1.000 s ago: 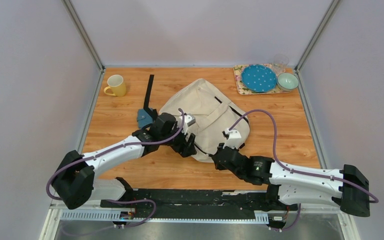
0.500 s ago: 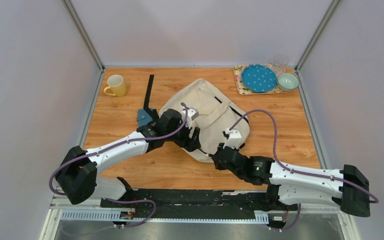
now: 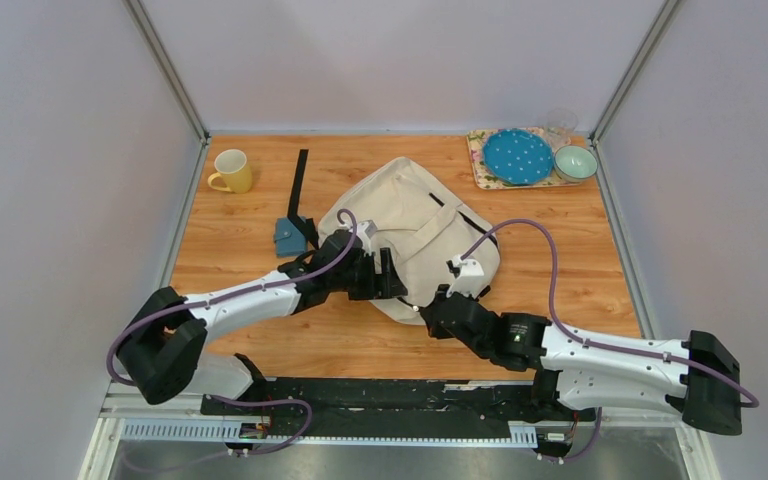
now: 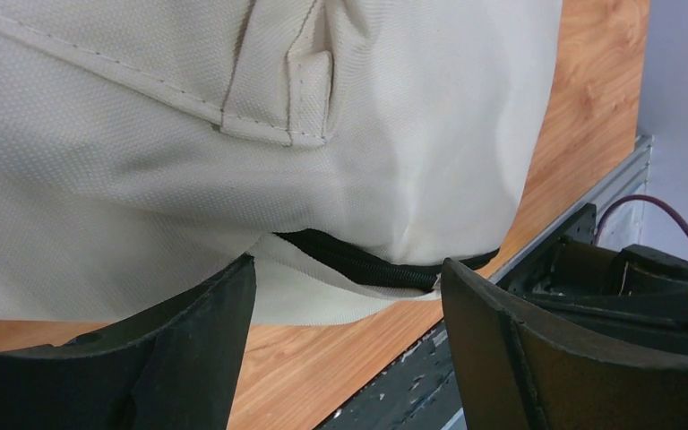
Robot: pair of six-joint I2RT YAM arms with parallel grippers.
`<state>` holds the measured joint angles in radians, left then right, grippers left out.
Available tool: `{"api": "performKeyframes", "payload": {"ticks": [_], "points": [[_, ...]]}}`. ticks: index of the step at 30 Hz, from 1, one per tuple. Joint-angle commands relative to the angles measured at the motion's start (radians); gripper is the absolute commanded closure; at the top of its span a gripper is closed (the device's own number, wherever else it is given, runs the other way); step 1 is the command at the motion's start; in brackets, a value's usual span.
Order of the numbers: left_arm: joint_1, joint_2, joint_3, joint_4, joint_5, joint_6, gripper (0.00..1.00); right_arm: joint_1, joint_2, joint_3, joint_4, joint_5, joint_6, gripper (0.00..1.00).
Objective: Pack the student bag
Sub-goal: Zip the student bag at the center of the board.
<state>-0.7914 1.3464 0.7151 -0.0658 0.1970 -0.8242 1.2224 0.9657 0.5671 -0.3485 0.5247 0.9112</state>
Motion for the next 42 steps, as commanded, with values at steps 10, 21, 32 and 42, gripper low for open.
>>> {"api": "performKeyframes", "payload": {"ticks": [10,21,32,42], "points": [[0.003,0.099,-0.046,0.219,0.004,-0.066,0.47,-0.003,-0.005,-0.030,0.094,-0.020,0.003,1.00],[0.043,0.109,-0.058,0.254,0.053,-0.024,1.00,-0.004,0.001,-0.091,-0.013,0.047,0.178,1.00],[0.161,-0.013,-0.132,0.242,0.078,-0.003,1.00,-0.061,-0.194,-0.162,-0.182,0.176,0.273,1.00],[0.179,-0.069,-0.149,0.192,0.061,0.051,1.00,-0.104,-0.282,-0.135,-0.241,0.198,0.226,1.00]]}}
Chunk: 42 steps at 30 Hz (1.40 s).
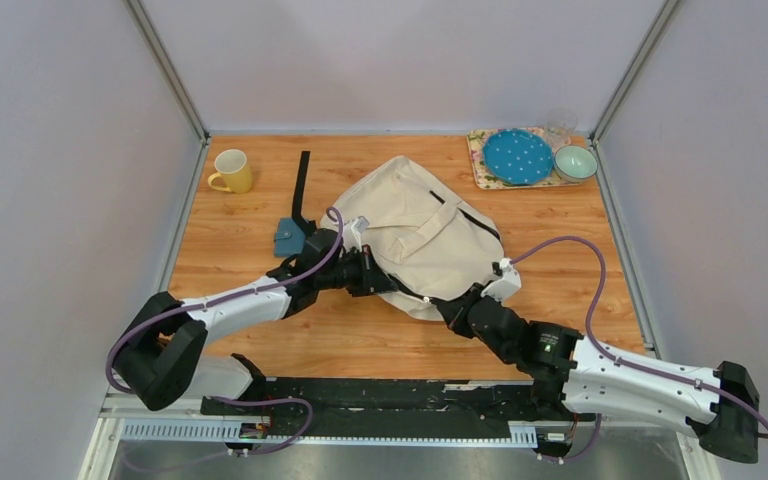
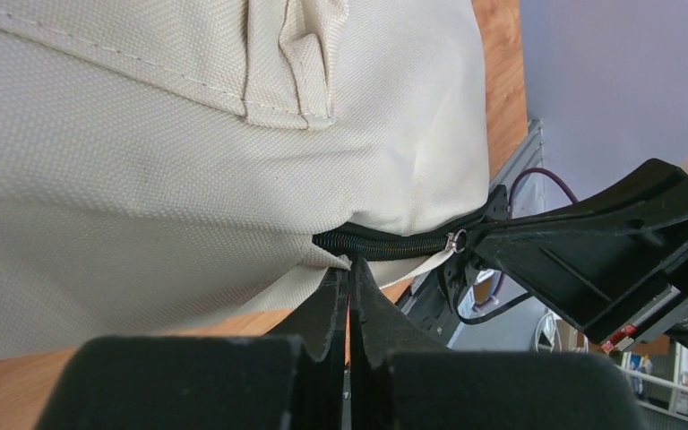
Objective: Pack the student bag
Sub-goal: Zip the student bag at the center of the board.
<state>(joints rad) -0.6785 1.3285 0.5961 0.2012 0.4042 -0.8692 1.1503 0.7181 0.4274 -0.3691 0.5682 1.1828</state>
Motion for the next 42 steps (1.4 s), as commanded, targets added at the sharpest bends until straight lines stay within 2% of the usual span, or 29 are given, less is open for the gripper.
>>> {"api": "performKeyframes", "payload": {"ticks": [1,6,14,23,26,28,32,38,42], "points": [[0.069,-0.057,-0.032,-0.082,-0.154,0.101,1.00,-0.035,-0.037,0.010,-0.225,0.159,-0.049,1.00],[0.077,-0.124,-0.019,-0.167,-0.206,0.176,1.00,-0.052,-0.026,0.056,-0.208,0.179,-0.118,1.00],[0.079,-0.213,0.027,-0.319,-0.340,0.285,1.00,-0.090,0.105,0.211,-0.084,0.162,-0.299,1.00],[0.083,-0.296,0.018,-0.422,-0.467,0.352,1.00,-0.124,0.211,0.275,-0.013,0.159,-0.423,1.00],[0.083,-0.296,0.010,-0.418,-0.446,0.361,1.00,-0.126,0.251,0.307,0.021,0.150,-0.478,1.00],[0.083,-0.290,-0.004,-0.398,-0.391,0.360,1.00,-0.130,0.280,0.318,0.098,0.073,-0.535,1.00],[0.083,-0.264,-0.032,-0.326,-0.294,0.340,1.00,-0.143,0.403,0.366,0.127,-0.053,-0.600,1.00],[0.083,-0.267,-0.058,-0.267,-0.206,0.320,1.00,-0.144,0.518,0.352,0.170,-0.241,-0.572,1.00],[0.083,-0.282,-0.070,-0.247,-0.188,0.303,1.00,-0.144,0.589,0.318,0.153,-0.283,-0.520,1.00]]}}
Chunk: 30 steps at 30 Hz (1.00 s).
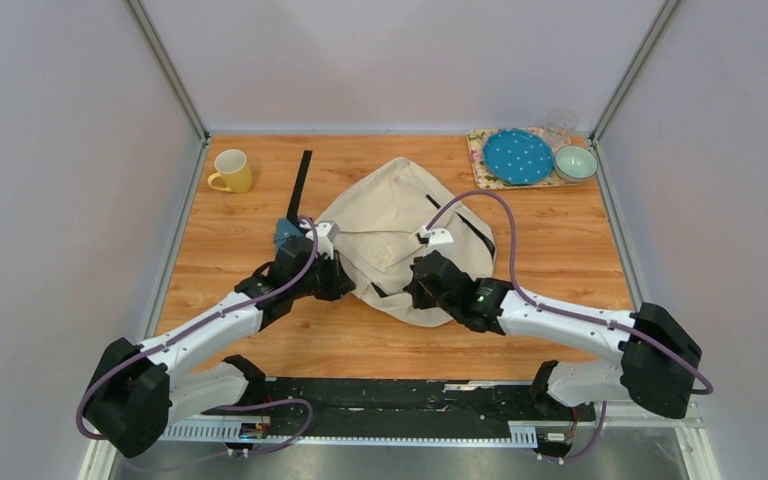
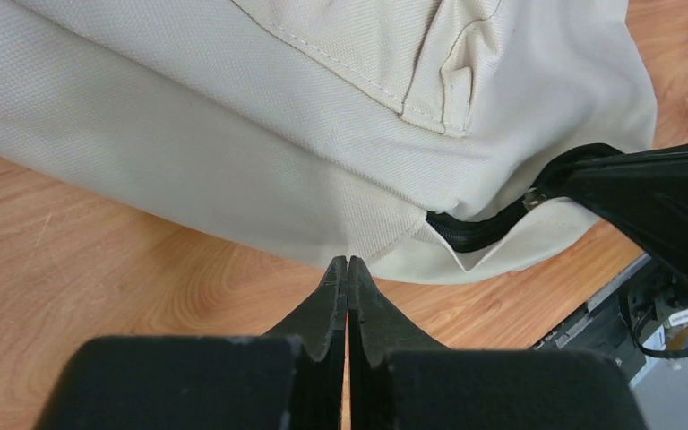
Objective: Pack the student bag
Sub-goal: Zip the student bag at the center of the board.
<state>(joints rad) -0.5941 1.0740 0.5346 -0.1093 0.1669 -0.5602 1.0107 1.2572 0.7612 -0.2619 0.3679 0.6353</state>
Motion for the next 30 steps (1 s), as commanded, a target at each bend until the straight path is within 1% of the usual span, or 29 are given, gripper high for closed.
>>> {"api": "performKeyframes", "payload": {"ticks": [1,4,6,8,9,10,11,14,17,21,22,26,30], "points": [[-0.003,-0.028,-0.012,0.068,0.052,-0.012,1.00,-0.004,0.062,-0.019,0.040,-0.093,0.043,1.00],[-0.001,-0.036,-0.019,0.085,0.080,-0.030,1.00,-0.003,0.088,-0.042,0.058,-0.136,0.058,1.00],[-0.001,-0.043,-0.025,0.105,0.130,-0.047,0.84,-0.003,0.084,-0.054,0.059,-0.153,0.063,1.00],[-0.001,-0.055,-0.048,0.193,0.166,-0.113,0.65,-0.003,0.065,-0.063,0.058,-0.155,0.070,1.00],[-0.001,-0.059,-0.061,0.233,0.212,-0.142,0.59,-0.003,0.044,-0.071,0.056,-0.156,0.072,1.00],[-0.007,-0.056,-0.089,0.317,0.230,-0.209,0.53,-0.003,0.036,-0.074,0.053,-0.156,0.073,1.00],[-0.010,-0.049,-0.102,0.344,0.243,-0.242,0.48,-0.003,0.028,-0.074,0.050,-0.158,0.076,1.00],[-0.050,-0.017,-0.125,0.370,0.235,-0.303,0.41,-0.003,-0.002,-0.080,0.039,-0.162,0.084,1.00],[-0.097,0.020,-0.140,0.361,0.195,-0.352,0.39,-0.003,-0.033,-0.094,0.041,-0.162,0.099,1.00],[-0.111,0.056,-0.188,0.437,0.158,-0.429,0.36,-0.001,-0.056,-0.105,0.036,-0.161,0.113,1.00],[-0.110,0.082,-0.182,0.439,0.154,-0.429,0.33,-0.001,-0.061,-0.106,0.036,-0.164,0.116,1.00],[-0.115,0.153,-0.136,0.407,0.155,-0.423,0.33,0.005,-0.078,-0.122,0.044,-0.165,0.127,1.00],[-0.116,0.208,-0.122,0.467,0.138,-0.448,0.32,0.012,-0.070,-0.129,0.049,-0.176,0.133,1.00]]}}
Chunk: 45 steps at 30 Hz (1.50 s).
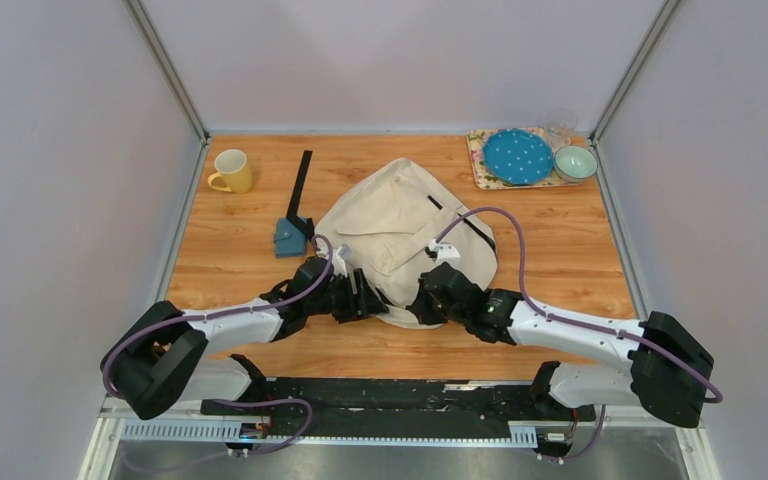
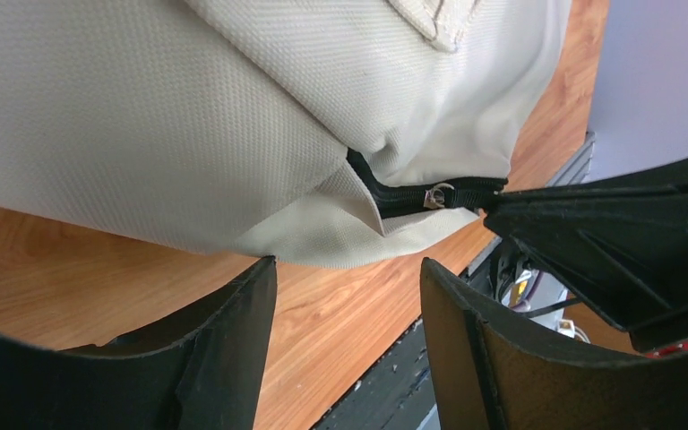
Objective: Pack the student bag
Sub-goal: Zip the student bag at the center of the board.
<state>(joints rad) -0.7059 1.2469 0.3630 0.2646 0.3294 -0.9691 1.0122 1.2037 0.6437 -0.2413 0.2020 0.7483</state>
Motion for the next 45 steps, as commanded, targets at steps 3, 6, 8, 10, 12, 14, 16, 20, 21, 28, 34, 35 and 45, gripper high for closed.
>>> {"api": "performKeyframes", "payload": {"ticks": [3,6,8,10,12,14,16,20,21,28,34,35,45], "points": [[-0.004,0.085,0.074,0.125,-0.023,-0.052,0.32,0.020,-0.010,-0.021,0.036,-0.015,0.029,1.00],[-0.004,0.106,0.076,0.175,-0.013,-0.081,0.32,0.025,-0.004,-0.026,0.042,-0.016,0.036,1.00],[-0.003,0.103,0.077,0.180,-0.019,-0.091,0.31,0.026,-0.001,-0.027,0.042,-0.019,0.037,1.00],[-0.004,0.091,0.073,0.163,-0.032,-0.112,0.31,0.026,-0.001,-0.032,0.043,-0.018,0.037,1.00],[-0.004,0.079,0.056,0.168,-0.062,-0.141,0.29,0.026,0.002,-0.032,0.045,-0.018,0.037,1.00],[-0.003,0.077,0.054,0.156,-0.087,-0.161,0.21,0.026,0.002,-0.032,0.048,-0.019,0.037,1.00],[-0.004,0.094,0.070,0.134,-0.099,-0.177,0.21,0.026,0.003,-0.033,0.057,-0.024,0.037,1.00],[-0.004,0.135,0.103,0.134,-0.092,-0.181,0.21,0.032,0.008,-0.033,0.063,-0.029,0.034,1.00],[-0.004,0.143,0.119,0.125,-0.092,-0.174,0.21,0.034,0.010,-0.035,0.066,-0.035,0.036,1.00],[-0.003,0.216,0.126,0.166,-0.061,-0.157,0.54,0.045,0.014,-0.050,0.079,-0.044,0.039,1.00],[-0.004,0.264,0.122,0.226,0.013,-0.148,1.00,0.045,0.013,-0.065,0.077,-0.030,0.051,1.00],[-0.003,0.263,0.119,0.229,0.016,-0.149,1.00,0.045,0.014,-0.065,0.076,-0.013,0.055,1.00],[0.060,0.074,0.062,0.105,-0.027,-0.025,1.00,-0.049,-0.042,-0.114,-0.009,0.028,0.085,1.00]]}}
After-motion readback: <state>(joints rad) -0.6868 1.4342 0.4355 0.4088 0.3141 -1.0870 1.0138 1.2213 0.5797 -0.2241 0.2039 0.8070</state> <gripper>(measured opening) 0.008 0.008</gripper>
